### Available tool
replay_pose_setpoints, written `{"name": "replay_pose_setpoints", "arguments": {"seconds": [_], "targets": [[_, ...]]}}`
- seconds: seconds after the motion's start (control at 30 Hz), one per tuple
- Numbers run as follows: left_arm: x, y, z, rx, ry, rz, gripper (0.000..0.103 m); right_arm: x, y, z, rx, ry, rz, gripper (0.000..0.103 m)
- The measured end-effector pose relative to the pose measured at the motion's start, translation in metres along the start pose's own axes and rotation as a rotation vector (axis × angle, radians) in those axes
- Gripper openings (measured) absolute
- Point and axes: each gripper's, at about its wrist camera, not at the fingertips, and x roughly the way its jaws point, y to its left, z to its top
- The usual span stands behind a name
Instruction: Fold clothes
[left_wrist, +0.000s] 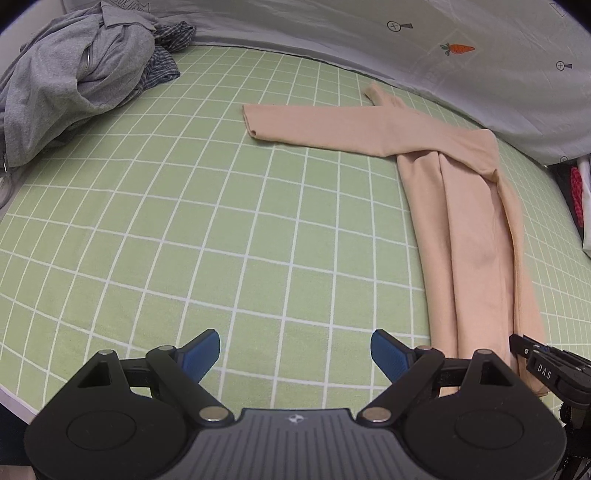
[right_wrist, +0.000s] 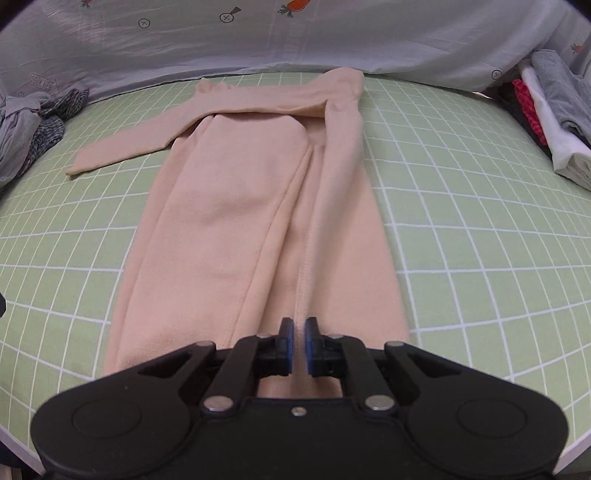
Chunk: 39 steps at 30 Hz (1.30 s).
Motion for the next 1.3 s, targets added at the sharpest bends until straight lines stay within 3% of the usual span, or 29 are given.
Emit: {"name": "replay_pose_setpoints", "arguments": {"seconds": [0.07, 0.13, 0.27, 0.33, 0.4, 0.57, 0.87, 1.2, 1.3], "targets": [[0.001, 0.004, -0.001, -0.012, 0.010, 0.000, 0.089, -0.003, -0.001, 0.002, 0.017, -0.008, 0.003, 0.017], [0.003, 0.005, 0.001, -0.027, 0.011, -0.007, 0.089, -0.006, -0.002, 0.004, 0.035, -0.016, 0.006, 0.033], [0.003, -0.003, 0.012, -0.037, -0.013, -0.024, 0.089, -0.012, -0.004, 0.009, 0.070, -0.031, 0.013, 0.041], [0.004, -0.010, 0.020, -0.036, -0.030, -0.032, 0.089, -0.015, -0.005, 0.011, 0.087, -0.039, 0.016, 0.058], [0.006, -0.017, 0.029, -0.036, -0.040, -0.032, 0.089, -0.017, -0.006, 0.014, 0.103, -0.047, 0.018, 0.066], [0.006, -0.034, 0.053, -0.026, -0.083, -0.031, 0.089, -0.004, -0.016, 0.045, 0.084, -0.089, -0.001, 0.066], [0.018, -0.034, 0.105, -0.084, -0.153, 0.025, 0.091, 0.023, -0.029, 0.103, 0.047, -0.167, -0.029, 0.077], [0.083, -0.014, 0.168, -0.204, -0.091, 0.111, 0.092, 0.100, -0.019, 0.180, 0.017, -0.143, 0.008, 0.078], [0.101, -0.011, 0.182, -0.200, -0.074, 0.144, 0.092, 0.126, -0.020, 0.196, 0.012, -0.130, 0.000, 0.078]]}}
